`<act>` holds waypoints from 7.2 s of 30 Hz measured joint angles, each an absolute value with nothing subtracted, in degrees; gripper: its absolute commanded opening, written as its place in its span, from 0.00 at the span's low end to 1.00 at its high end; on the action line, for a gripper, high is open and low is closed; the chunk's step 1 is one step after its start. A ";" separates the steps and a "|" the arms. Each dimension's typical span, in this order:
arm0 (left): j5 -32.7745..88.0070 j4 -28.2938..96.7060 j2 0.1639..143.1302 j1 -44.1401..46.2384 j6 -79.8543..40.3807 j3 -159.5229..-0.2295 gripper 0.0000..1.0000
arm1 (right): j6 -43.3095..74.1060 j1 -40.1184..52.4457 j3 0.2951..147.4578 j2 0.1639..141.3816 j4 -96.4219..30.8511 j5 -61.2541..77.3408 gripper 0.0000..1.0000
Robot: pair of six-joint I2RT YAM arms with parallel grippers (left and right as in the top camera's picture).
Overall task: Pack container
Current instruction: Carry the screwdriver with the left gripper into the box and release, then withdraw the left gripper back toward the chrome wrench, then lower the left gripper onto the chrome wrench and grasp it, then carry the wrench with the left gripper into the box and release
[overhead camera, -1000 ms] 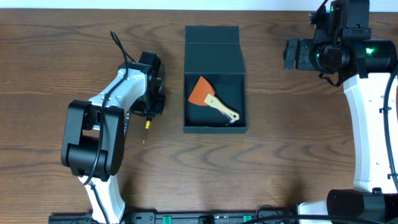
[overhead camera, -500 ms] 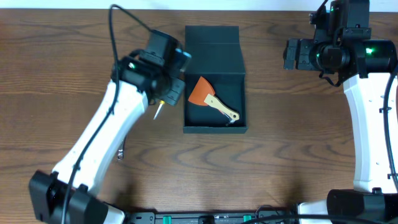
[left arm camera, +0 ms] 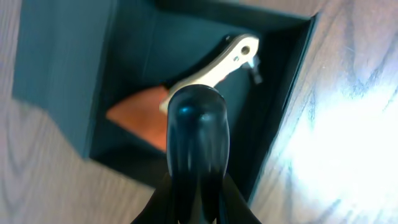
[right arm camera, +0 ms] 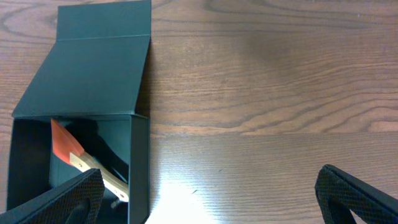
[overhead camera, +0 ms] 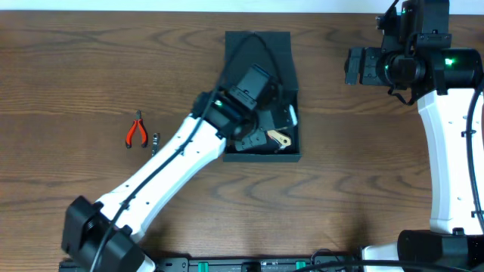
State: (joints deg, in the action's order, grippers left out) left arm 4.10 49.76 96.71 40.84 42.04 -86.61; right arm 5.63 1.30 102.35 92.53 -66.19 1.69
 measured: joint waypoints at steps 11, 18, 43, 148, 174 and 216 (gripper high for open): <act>7.31 44.47 102.91 42.22 46.83 -86.61 0.06 | 5.61 1.30 102.35 92.53 -66.19 1.69 0.99; 7.57 44.47 108.29 42.22 47.00 -86.61 0.06 | 5.61 1.30 102.35 92.53 -66.19 1.69 0.99; 0.19 50.81 100.95 38.28 38.61 -87.79 0.94 | 5.61 1.30 102.35 92.53 -66.19 1.69 0.99; 3.44 28.45 86.50 1.54 2.52 -38.92 0.19 | 4.08 1.30 102.32 92.53 -66.50 1.67 0.99; 7.49 42.52 86.17 5.87 -1.56 -50.33 0.06 | 4.08 1.30 102.32 92.53 -66.61 1.69 0.99; 7.77 28.77 101.19 38.15 45.08 -71.07 0.06 | 4.08 1.30 102.32 92.53 -67.11 1.67 0.99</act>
